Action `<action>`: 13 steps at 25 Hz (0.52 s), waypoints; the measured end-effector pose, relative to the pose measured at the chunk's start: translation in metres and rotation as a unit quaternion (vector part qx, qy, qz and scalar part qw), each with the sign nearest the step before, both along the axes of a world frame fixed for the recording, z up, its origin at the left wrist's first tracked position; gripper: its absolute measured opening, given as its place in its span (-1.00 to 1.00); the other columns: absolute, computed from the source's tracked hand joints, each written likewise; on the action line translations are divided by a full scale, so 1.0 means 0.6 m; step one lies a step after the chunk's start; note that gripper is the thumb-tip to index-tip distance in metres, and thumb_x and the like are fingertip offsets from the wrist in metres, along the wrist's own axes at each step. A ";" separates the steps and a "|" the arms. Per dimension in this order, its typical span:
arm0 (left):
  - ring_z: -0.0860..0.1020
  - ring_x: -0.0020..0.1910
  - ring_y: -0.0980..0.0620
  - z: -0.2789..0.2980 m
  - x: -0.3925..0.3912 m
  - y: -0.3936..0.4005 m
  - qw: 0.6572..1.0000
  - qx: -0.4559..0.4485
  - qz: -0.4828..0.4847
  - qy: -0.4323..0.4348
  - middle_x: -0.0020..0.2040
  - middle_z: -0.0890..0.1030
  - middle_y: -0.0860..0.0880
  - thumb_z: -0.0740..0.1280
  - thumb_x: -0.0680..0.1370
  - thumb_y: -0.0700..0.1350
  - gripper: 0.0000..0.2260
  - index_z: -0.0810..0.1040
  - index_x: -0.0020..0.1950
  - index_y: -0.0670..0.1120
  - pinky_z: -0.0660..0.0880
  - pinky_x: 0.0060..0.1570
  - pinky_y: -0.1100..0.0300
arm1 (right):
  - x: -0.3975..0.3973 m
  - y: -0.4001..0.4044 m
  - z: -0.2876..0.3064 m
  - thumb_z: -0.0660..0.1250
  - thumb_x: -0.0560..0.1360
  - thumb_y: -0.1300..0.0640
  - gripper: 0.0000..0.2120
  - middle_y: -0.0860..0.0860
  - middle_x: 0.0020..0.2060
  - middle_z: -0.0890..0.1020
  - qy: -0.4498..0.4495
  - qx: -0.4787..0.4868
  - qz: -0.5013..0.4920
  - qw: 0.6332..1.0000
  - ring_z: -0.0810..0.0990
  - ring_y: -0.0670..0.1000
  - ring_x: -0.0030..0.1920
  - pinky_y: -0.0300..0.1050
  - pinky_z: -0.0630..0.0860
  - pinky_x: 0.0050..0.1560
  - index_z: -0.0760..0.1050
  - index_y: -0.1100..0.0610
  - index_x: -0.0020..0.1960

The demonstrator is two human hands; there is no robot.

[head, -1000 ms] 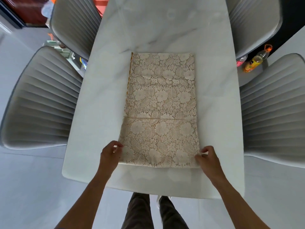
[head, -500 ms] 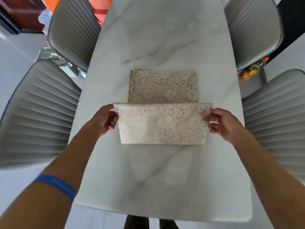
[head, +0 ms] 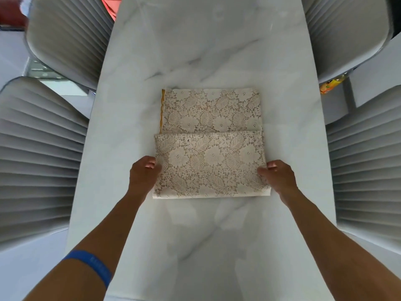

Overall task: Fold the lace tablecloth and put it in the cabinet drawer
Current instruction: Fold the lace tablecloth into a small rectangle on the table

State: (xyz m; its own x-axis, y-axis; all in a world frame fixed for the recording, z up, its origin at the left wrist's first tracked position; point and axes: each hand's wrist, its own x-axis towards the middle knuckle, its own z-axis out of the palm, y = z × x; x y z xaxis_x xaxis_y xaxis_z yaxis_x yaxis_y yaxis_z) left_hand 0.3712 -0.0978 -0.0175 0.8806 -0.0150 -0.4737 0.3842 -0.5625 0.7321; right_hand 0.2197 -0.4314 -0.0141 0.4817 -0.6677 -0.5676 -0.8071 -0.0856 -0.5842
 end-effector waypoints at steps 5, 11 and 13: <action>0.61 -0.11 -0.05 0.000 -0.045 -0.004 0.998 0.039 -0.038 -0.006 -0.13 0.66 -0.01 0.32 0.50 -0.11 -0.87 0.58 0.01 0.07 0.56 -0.05 0.05 | -0.012 0.013 -0.006 0.47 0.35 0.06 -0.84 0.08 -0.26 0.70 0.032 0.033 0.008 0.999 0.67 0.11 -0.18 -0.05 0.54 -0.15 0.62 0.17 -0.23; 0.61 -0.04 -0.12 -0.010 -0.092 0.018 0.992 0.110 -0.016 -0.052 -0.05 0.67 -0.11 0.37 0.53 -0.10 -0.84 0.57 0.07 -0.10 0.49 -0.03 0.10 | -0.051 0.013 0.008 0.47 0.38 0.19 -0.82 0.05 -0.25 0.57 -0.008 0.117 -0.032 0.993 0.51 0.05 -0.26 -0.13 0.39 -0.29 0.45 0.16 -0.22; 0.61 -0.04 -0.16 -0.011 -0.100 0.017 0.988 0.135 -0.019 -0.065 -0.07 0.67 -0.13 0.35 0.55 -0.10 -0.86 0.59 0.07 -0.12 0.45 -0.05 0.10 | -0.071 0.018 0.004 0.51 0.37 0.23 -0.72 0.04 -0.22 0.51 -0.034 0.104 -0.054 0.992 0.47 0.01 -0.28 -0.15 0.39 -0.30 0.38 0.10 -0.16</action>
